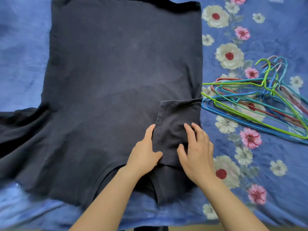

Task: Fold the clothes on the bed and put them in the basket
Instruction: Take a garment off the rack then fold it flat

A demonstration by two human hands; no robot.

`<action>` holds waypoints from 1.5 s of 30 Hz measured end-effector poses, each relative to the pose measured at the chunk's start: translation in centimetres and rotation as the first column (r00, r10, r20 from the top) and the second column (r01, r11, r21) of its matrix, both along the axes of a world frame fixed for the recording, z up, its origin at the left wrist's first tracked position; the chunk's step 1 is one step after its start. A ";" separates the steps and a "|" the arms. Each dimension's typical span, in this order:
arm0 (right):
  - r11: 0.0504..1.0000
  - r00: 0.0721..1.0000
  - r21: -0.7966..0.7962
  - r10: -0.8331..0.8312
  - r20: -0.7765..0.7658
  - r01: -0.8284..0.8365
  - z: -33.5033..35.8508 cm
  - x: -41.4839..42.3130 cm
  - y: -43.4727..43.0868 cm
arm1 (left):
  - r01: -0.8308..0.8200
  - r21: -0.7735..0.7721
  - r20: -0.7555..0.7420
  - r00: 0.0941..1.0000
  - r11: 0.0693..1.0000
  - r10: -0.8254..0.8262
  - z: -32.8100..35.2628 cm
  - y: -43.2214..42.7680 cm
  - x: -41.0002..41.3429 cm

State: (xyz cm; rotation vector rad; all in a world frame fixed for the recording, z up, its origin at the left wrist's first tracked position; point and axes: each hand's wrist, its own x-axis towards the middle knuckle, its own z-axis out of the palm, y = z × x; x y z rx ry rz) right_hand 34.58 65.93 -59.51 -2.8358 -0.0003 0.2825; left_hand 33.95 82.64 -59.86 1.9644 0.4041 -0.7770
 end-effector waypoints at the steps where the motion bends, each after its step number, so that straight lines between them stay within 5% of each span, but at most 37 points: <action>1: 0.998 0.997 -0.010 0.065 -0.032 -0.065 -0.1 0.6 0.9 | -0.015 0.002 0.011 1.000 1.000 0.015 -0.2 0.4 -0.6; 5: 0.959 0.929 -0.164 0.165 -0.331 -0.229 -1.5 2.1 3.2 | -0.150 0.026 0.087 0.985 0.988 0.147 -0.1 2.8 -2.3; 8: 0.956 0.932 -0.229 0.094 -0.350 -0.182 -1.7 1.5 6.7 | -0.427 0.105 0.218 0.891 0.898 0.398 0.4 7.0 -3.6; 14: 0.923 0.915 -0.100 0.346 -0.206 -0.372 -1.1 -1.8 17.3 | -0.892 0.190 0.452 0.451 0.411 0.770 1.4 18.7 -7.9; 18: 0.828 0.806 0.038 0.555 -0.206 -0.560 -1.0 -3.2 23.9 | -0.964 0.257 0.276 0.007 -0.067 0.961 0.6 25.7 -11.8; 20: 0.759 0.737 0.057 0.645 -0.202 -0.649 -1.4 -3.3 26.3 | -0.955 0.227 0.066 -0.182 -0.192 0.981 0.6 27.7 -12.5; 22: 0.699 0.669 0.080 0.707 -0.230 -0.711 -1.7 -3.2 28.0 | -0.972 0.043 -0.110 -0.233 -0.230 0.966 0.3 29.0 -12.6; 26: 0.674 0.634 0.136 0.733 -0.247 -0.726 -1.4 -1.9 30.8 | -0.932 -0.262 -0.362 -0.146 -0.251 0.921 0.4 30.7 -11.4; 29: 0.726 0.669 0.205 0.686 -0.285 -0.657 -0.6 -1.0 32.7 | -0.904 -0.393 -0.237 -0.077 -0.168 0.968 1.9 30.9 -10.3; 31: 0.816 0.738 0.353 0.570 -0.360 -0.458 0.1 -0.1 33.9 | -0.876 -0.482 -0.064 0.066 0.027 0.996 3.9 30.1 -9.2; 33: 0.819 0.759 0.570 0.332 -0.559 0.061 1.0 1.2 34.8 | -0.834 -0.442 0.188 0.274 0.330 0.943 5.4 28.8 -8.1; 35: 0.521 0.562 0.578 0.209 -0.800 0.628 1.6 2.4 33.8 | -0.671 -0.308 0.468 0.511 0.674 0.722 6.0 26.9 -7.1; 37: 0.207 0.426 0.475 0.241 -0.872 0.855 2.0 3.3 31.3 | -0.314 -0.072 0.657 0.700 0.947 0.282 4.9 25.0 -6.6; 38: 0.133 0.405 0.447 0.254 -0.878 0.885 2.0 3.5 29.8 | -0.095 0.075 0.656 0.754 0.993 0.023 4.0 24.1 -6.6; 40: 0.143 0.412 0.446 0.215 -0.886 0.884 2.0 3.7 27.2 | 0.229 0.261 0.511 0.792 0.938 -0.336 2.3 22.7 -7.4; 45: 0.514 0.667 0.610 0.095 -0.739 0.603 1.9 3.6 26.1 | 0.284 0.468 0.368 0.798 0.837 -0.477 -0.1 21.9 -11.1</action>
